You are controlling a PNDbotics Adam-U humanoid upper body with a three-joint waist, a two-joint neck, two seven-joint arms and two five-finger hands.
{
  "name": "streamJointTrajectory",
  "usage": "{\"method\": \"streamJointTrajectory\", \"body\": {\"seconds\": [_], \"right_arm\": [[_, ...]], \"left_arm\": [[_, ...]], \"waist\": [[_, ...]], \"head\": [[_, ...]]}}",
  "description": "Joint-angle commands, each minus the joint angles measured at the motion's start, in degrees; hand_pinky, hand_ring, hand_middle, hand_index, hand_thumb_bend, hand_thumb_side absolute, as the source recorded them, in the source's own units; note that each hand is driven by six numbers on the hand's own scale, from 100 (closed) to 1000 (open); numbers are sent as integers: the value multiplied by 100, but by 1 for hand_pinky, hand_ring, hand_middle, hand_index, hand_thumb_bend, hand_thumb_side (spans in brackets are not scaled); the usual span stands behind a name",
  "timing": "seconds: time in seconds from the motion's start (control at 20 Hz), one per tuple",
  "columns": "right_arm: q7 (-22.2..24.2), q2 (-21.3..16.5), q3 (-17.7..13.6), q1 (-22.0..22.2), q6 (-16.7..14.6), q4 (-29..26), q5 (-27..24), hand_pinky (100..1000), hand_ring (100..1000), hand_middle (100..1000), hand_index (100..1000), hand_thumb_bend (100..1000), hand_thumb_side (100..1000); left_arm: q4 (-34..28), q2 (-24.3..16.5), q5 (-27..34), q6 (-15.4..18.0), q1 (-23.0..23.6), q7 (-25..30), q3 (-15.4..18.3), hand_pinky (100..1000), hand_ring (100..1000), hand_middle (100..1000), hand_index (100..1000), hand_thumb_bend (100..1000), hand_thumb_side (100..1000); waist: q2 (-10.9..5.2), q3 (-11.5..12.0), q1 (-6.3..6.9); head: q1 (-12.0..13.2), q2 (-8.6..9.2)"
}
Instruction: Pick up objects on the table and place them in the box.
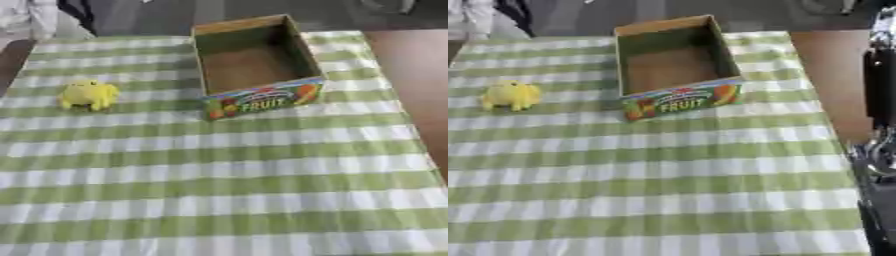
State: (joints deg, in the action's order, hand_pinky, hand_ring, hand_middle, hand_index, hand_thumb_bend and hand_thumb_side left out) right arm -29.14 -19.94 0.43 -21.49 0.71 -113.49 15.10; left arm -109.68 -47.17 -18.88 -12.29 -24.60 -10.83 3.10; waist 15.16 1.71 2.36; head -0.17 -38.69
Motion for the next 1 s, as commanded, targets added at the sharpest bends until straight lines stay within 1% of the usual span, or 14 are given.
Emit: {"method": "streamJointTrajectory", "body": {"seconds": [0.05,0.25,0.45,0.65,0.75,0.9,0.95,1.0], "right_arm": [[10,-146,-15,-65,6,-110,31,785,851,645,865,100,856],[21,-184,-13,-84,11,-110,34,785,851,647,865,100,869],[51,-309,-8,-164,14,-110,42,784,852,652,866,100,893],[147,-378,4,-192,85,-110,52,785,859,661,872,100,922],[191,-401,6,-194,114,-110,62,785,859,661,872,100,922],[211,-407,3,-195,125,-110,67,785,859,661,872,100,922],[214,-409,2,-195,126,-110,67,786,858,660,872,100,930],[228,-439,17,-200,129,-110,71,786,858,659,871,100,936]], "left_arm": [[120,-371,-388,97,-161,233,61,736,648,652,894,100,781],[414,-517,-895,313,-369,683,18,748,685,686,905,100,743],[606,-524,-1136,502,-535,1019,-25,762,713,718,921,100,724],[803,-513,-1352,654,-640,1390,-67,784,754,747,925,100,727],[883,-519,-1525,733,-681,1564,-71,784,754,747,925,100,727],[925,-506,-1634,788,-708,1658,-56,784,754,747,925,100,727],[931,-506,-1647,796,-711,1669,-55,796,786,771,923,112,711],[986,-558,-1686,828,-754,1707,-107,807,815,795,946,207,702]], "waist": [[-103,-9,-3],[-113,-35,-26],[-116,-59,-57],[-101,-66,-78],[-94,-62,-82],[-92,-59,-83],[-91,-59,-83],[-66,-62,-86]], "head": [[8,-62],[16,-194],[68,-266],[170,-265],[200,-257],[207,-255],[209,-253],[238,-193]]}}
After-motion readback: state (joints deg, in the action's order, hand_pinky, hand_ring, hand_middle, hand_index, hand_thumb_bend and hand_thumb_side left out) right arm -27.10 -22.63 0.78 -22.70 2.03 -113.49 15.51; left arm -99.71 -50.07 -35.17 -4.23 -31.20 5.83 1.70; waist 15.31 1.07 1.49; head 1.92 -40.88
